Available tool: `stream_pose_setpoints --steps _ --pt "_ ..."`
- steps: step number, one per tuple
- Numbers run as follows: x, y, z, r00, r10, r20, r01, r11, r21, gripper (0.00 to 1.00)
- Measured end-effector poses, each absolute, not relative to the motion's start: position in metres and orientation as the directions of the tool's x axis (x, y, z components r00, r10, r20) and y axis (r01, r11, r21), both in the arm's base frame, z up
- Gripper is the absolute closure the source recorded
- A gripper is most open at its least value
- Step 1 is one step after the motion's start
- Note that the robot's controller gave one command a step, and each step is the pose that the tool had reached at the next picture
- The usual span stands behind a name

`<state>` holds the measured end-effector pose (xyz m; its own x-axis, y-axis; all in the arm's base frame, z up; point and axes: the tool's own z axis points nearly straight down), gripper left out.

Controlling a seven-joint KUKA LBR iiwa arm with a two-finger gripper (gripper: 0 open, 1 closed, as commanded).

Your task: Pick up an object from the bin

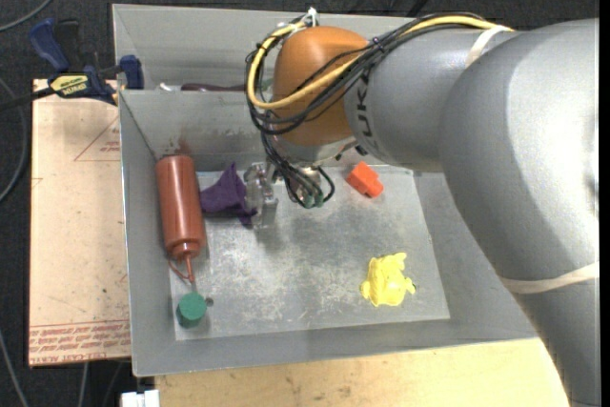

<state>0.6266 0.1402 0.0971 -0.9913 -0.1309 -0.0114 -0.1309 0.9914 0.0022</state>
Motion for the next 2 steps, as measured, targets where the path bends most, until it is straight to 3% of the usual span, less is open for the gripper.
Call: stream_pose_setpoints --steps 1,2 --pt "0.626 0.144 0.137 -0.991 -0.132 -0.003 -0.132 0.991 0.002 1.00" --pt "0.624 0.148 0.316 -0.993 -0.117 -0.020 -0.117 0.993 0.004 1.00"
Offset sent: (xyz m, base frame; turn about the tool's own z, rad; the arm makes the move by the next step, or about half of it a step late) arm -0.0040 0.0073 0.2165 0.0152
